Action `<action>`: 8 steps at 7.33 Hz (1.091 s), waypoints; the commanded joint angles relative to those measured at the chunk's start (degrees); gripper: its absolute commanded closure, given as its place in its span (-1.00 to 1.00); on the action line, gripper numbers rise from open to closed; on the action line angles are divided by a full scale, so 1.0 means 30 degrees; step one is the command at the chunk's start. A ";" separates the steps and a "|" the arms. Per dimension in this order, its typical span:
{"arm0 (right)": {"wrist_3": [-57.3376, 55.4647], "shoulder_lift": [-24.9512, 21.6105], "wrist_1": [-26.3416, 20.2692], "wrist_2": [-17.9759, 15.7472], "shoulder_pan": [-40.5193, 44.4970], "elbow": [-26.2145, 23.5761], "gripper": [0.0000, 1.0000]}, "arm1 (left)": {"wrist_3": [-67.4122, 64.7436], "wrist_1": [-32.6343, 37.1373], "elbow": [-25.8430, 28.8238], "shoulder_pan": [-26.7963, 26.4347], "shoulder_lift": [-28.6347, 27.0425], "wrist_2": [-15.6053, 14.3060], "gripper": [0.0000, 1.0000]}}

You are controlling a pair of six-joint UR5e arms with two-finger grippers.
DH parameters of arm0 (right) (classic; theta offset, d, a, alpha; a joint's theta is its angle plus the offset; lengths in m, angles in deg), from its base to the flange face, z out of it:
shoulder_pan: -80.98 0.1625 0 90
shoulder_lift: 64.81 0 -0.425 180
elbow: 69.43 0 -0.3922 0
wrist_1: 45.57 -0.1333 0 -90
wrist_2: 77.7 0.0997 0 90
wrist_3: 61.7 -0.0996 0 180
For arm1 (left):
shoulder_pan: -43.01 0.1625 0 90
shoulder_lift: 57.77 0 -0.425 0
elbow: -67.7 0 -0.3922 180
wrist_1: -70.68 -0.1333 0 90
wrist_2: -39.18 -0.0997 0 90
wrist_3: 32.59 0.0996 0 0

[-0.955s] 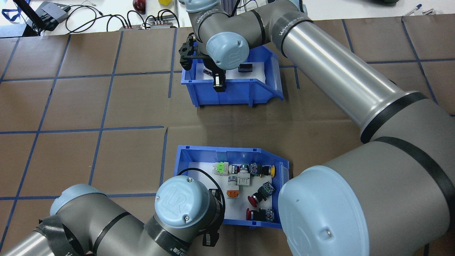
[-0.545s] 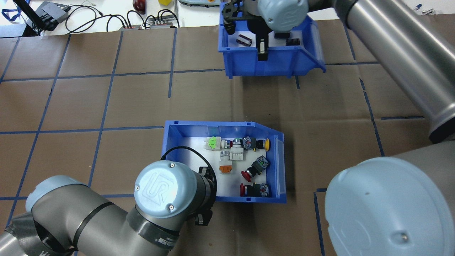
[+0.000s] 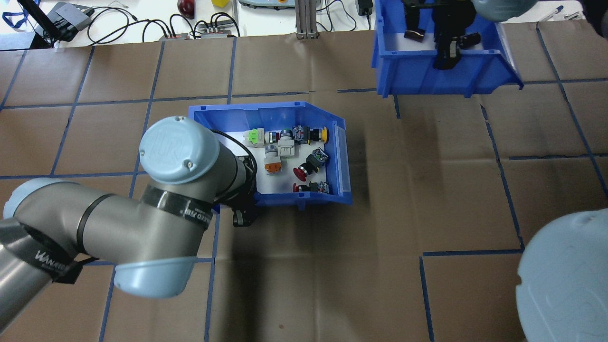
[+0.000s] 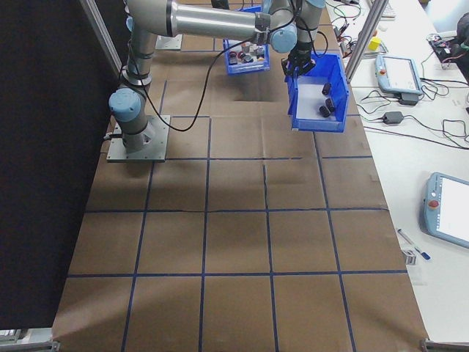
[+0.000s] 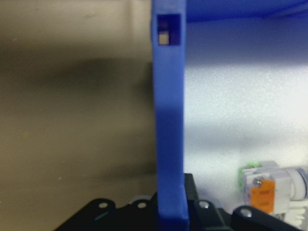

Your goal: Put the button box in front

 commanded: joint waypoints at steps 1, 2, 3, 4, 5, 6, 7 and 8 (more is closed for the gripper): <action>0.1391 -0.1815 0.0160 -0.0009 -0.1884 -0.2189 0.82 | 0.0134 -0.0096 0.3842 0.0312 -0.4033 0.0223 1.00; 0.1454 -0.2432 0.0160 0.0049 -0.2239 -0.3330 0.82 | -0.0012 -0.0095 0.5719 0.0283 -0.5881 0.1066 1.00; 0.1658 -0.3250 0.0189 0.0137 -0.2329 -0.4618 0.82 | -0.0100 -0.0008 0.7188 0.0195 -0.7321 0.1771 1.00; 0.2240 -0.4012 0.1147 0.0167 -0.2591 -0.6110 0.82 | -0.0275 0.0109 0.8305 0.0078 -0.8321 0.2097 1.00; 0.2913 -0.4658 0.2519 0.0109 -0.2739 -0.7575 0.82 | -0.0770 0.0139 0.9128 0.0077 -0.9172 0.2129 1.00; 0.3297 -0.5274 0.3722 0.0079 -0.2741 -0.8982 0.82 | -0.0891 0.0168 1.0209 -0.0097 -1.0225 0.2130 1.00; 0.3445 -0.5512 0.4575 0.0021 -0.2799 -0.9808 0.82 | -0.0892 0.0197 1.0539 -0.0157 -1.0642 0.2130 1.00; 0.3389 -0.5746 0.4642 0.0021 -0.2857 -1.0309 0.81 | -0.1037 0.0227 1.0629 -0.0418 -1.0733 0.2101 1.00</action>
